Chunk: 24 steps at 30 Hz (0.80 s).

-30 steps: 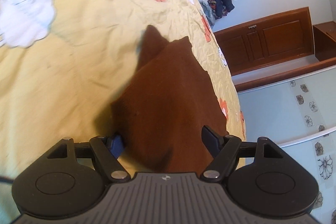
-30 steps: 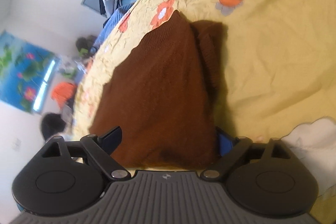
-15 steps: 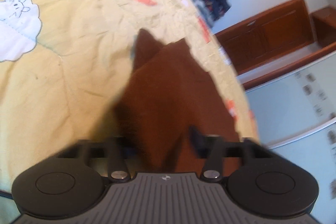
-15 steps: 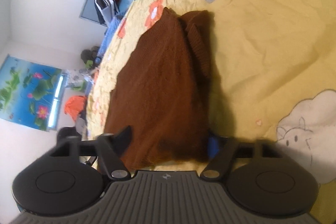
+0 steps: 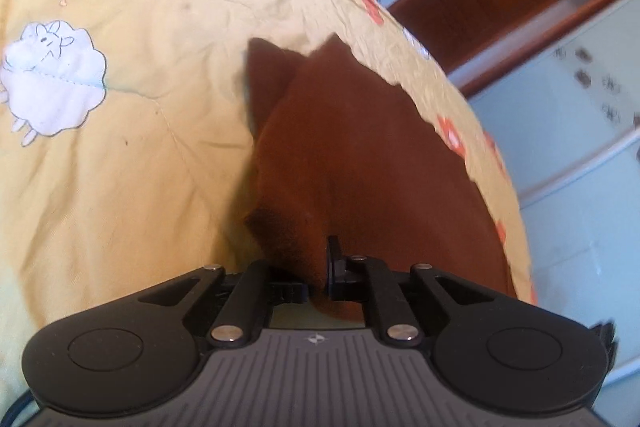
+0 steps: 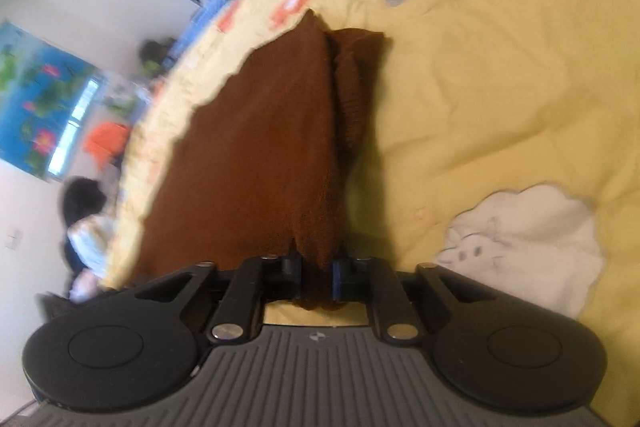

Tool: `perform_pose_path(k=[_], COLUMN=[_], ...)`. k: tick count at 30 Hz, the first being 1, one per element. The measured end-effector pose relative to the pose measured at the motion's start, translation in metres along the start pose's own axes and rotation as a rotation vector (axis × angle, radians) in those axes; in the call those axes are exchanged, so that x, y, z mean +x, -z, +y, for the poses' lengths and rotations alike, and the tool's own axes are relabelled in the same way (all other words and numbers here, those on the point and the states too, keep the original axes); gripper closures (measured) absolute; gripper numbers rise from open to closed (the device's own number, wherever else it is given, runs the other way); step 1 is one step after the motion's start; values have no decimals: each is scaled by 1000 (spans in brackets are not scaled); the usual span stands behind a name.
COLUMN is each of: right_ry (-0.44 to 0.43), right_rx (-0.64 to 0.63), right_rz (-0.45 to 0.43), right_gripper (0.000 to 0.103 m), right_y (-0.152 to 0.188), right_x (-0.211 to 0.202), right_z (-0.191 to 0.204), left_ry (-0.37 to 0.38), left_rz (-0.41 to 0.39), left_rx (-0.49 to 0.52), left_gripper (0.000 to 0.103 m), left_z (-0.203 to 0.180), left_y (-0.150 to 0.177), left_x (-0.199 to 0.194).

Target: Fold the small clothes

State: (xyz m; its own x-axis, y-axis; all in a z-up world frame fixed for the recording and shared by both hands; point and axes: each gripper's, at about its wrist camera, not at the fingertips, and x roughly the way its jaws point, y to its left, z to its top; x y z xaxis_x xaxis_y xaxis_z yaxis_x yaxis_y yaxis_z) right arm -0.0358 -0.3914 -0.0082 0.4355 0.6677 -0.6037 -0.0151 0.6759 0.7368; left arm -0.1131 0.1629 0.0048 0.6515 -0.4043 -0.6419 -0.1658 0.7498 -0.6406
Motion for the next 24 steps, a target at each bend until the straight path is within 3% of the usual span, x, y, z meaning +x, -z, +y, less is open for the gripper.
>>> perform_pose_path(k=[1,3,6,8,10,11,13,16,19,20,22,24], right_ry=[-13,-13,98,158,189,181,184,301,346,341,314,290], right_rx=[33,15,-100,-169,-234,-256,-266,-307,-391,-393,-371,-362], right_rz=[-1,-59,-180,-210,-209,-197,-153,-91,-98,-92,-86,-81], right_gripper=[63,26,23,23,23,23,25,34,44,57,65,73], right_y=[0,-2,-11,-22,-36,-42,-57,-61,-50,-50,-51,-52], right_x=[-2,-17,-42,-43,-32,-22,1,39,49,48,45,41], right_z=[-1,5,22,35,45,49,48,53,62,62,58,57], left_ry=[-10,-35,-92,-79,-54,-59,-20,6,12,-1,-68,-154], left_rz=[3,-40,-124,-173,-212,-210,-180,-167,-150,-139,-75,0], left_rx=[41,174,369,439,486,493,501,561,589,588,570,548], left_gripper=[93,90,81,75,58,54,53,53,49,46,42,47], left_z=[-6,-22,-51,-69,-85,-92,-109,-126,-134,-132,-122,-106], left_y=[1,4,7,6,6,5,8,14,16,15,11,9], left_x=[-8,-29,-48,-48,-36,-28,-13,-4,4,9,32,48])
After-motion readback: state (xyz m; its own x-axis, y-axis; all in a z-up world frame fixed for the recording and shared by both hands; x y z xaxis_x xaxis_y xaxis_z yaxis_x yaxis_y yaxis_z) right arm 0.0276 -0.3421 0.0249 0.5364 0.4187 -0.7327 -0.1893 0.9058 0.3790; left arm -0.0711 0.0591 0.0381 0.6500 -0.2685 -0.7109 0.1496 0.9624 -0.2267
